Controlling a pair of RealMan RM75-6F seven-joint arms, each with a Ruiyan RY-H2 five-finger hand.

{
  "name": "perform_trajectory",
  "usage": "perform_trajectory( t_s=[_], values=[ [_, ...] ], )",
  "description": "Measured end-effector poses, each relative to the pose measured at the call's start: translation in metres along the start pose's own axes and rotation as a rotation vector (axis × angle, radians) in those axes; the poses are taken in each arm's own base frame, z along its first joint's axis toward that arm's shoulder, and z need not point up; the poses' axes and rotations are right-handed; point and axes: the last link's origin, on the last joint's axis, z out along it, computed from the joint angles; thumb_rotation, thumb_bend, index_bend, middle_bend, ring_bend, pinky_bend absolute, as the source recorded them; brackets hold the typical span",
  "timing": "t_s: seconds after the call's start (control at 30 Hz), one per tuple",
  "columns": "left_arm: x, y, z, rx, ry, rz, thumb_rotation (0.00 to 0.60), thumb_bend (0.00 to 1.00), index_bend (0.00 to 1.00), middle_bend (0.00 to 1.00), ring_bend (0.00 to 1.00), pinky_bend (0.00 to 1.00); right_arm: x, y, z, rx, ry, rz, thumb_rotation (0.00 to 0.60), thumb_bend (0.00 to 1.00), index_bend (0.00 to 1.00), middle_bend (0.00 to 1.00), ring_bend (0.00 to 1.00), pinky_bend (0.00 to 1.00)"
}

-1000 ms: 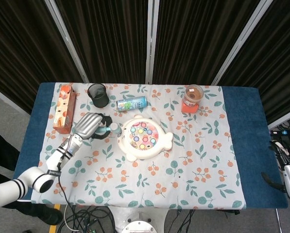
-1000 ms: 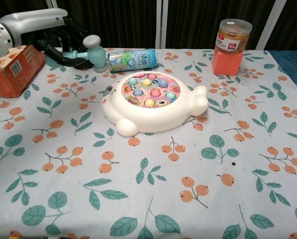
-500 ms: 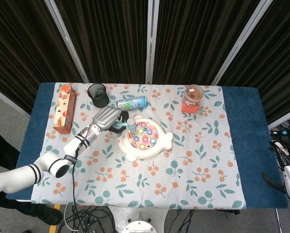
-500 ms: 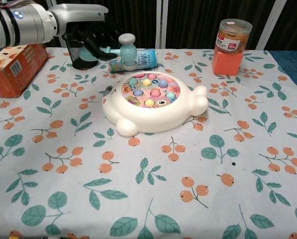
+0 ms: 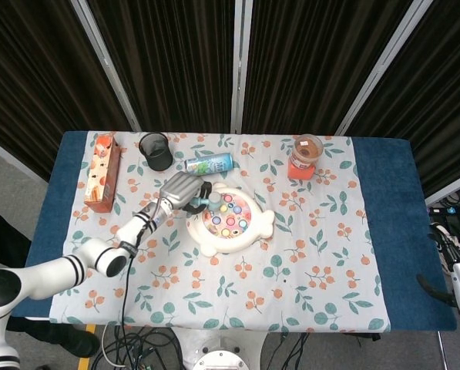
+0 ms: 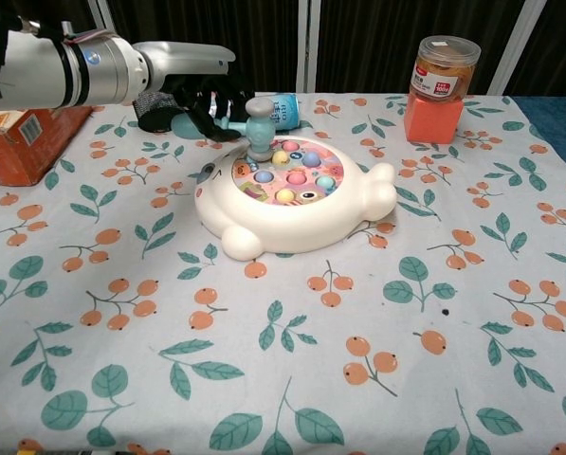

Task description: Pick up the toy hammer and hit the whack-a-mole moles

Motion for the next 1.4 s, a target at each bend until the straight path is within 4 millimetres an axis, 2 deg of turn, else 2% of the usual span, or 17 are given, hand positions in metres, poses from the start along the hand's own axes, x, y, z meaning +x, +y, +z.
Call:
perform_trajectory(
  t_s=[0.3, 0.67, 0.8, 1.0, 1.17, 1.4],
  values=[
    [0.018, 0.005, -0.010, -0.019, 0.049, -0.031, 0.600, 0.54, 0.71, 0.66, 0.48, 0.54, 0.000, 0.002, 0.000, -0.003, 0.004, 0.004, 0.600, 0.13, 0.05, 0.24, 0.00, 0.08],
    [0.001, -0.002, -0.003, 0.016, -0.001, -0.003, 0.600, 0.54, 0.71, 0.66, 0.48, 0.54, -0.003, 0.003, 0.001, -0.010, -0.009, 0.007, 0.600, 0.13, 0.05, 0.24, 0.00, 0.08],
    [0.006, 0.000, -0.007, 0.009, 0.019, -0.020, 0.600, 0.55, 0.71, 0.66, 0.48, 0.55, -0.001, 0.003, 0.001, -0.008, 0.000, 0.007, 0.600, 0.14, 0.05, 0.24, 0.00, 0.08],
    [0.018, 0.005, -0.023, -0.028, 0.059, -0.038, 0.600, 0.55, 0.71, 0.66, 0.48, 0.55, -0.002, 0.004, 0.000, -0.005, 0.000, 0.011, 0.600, 0.13, 0.05, 0.24, 0.00, 0.08],
    [0.006, 0.009, -0.037, -0.064, 0.026, -0.012, 0.600, 0.54, 0.71, 0.66, 0.48, 0.55, -0.003, 0.004, 0.000, -0.004, -0.004, 0.014, 0.600, 0.13, 0.05, 0.24, 0.00, 0.08],
    [-0.011, 0.012, -0.031, -0.064, -0.004, -0.003, 0.600, 0.55, 0.71, 0.66, 0.48, 0.55, -0.003, 0.004, 0.000, -0.006, -0.004, 0.012, 0.600, 0.13, 0.05, 0.24, 0.00, 0.08]
  ],
)
